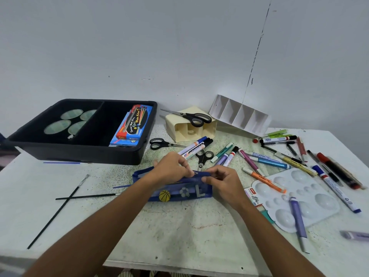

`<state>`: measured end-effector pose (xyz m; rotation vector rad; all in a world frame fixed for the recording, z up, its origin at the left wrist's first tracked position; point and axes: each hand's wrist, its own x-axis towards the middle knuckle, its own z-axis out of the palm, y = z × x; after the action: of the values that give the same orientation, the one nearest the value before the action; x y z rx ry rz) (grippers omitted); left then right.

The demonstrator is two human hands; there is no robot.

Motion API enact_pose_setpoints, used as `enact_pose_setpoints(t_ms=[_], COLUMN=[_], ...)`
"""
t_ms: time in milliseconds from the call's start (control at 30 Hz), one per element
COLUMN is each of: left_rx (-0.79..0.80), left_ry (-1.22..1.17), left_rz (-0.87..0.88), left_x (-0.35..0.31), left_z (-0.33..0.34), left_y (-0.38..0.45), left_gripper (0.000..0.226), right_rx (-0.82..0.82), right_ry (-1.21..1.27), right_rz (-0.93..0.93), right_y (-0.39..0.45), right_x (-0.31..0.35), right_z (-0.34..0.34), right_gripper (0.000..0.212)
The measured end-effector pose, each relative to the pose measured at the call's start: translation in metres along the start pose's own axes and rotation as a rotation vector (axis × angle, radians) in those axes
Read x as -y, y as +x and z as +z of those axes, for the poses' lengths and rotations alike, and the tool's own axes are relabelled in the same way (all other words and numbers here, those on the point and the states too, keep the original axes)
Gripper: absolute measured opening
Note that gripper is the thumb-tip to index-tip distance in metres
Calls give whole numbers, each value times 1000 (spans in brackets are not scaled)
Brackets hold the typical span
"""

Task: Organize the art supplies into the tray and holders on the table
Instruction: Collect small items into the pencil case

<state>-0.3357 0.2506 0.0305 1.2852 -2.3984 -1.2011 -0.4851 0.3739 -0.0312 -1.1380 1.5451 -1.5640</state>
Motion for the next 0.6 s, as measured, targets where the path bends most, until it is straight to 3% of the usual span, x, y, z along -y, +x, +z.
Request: enact_pose_setpoints(t_ms=[100,233,333,433,600], left_rx=[-46,-94,-137,-81,-77], left_ry=[75,-9,-132,-312,-535], left_rz=[-75,-122,-200,-271,-51], left_x=[8,34,61,81,97], left_z=[-18,-48,-71,-81,-57], left_y=[-2,-10,-15,-20,-34], left_gripper=[20,18,12,11,15], right_rx=[-33,-137,-151,-125,-19], right_ry=[140,219,301,242,142], right_rz=[52,110,154,132,101], right_y=[2,4,6,8,9], right_x=[-3,-9,-10,-9,-7], right_z=[-11,-22,-24,-21,-15], right_gripper=[9,8,9,6,14])
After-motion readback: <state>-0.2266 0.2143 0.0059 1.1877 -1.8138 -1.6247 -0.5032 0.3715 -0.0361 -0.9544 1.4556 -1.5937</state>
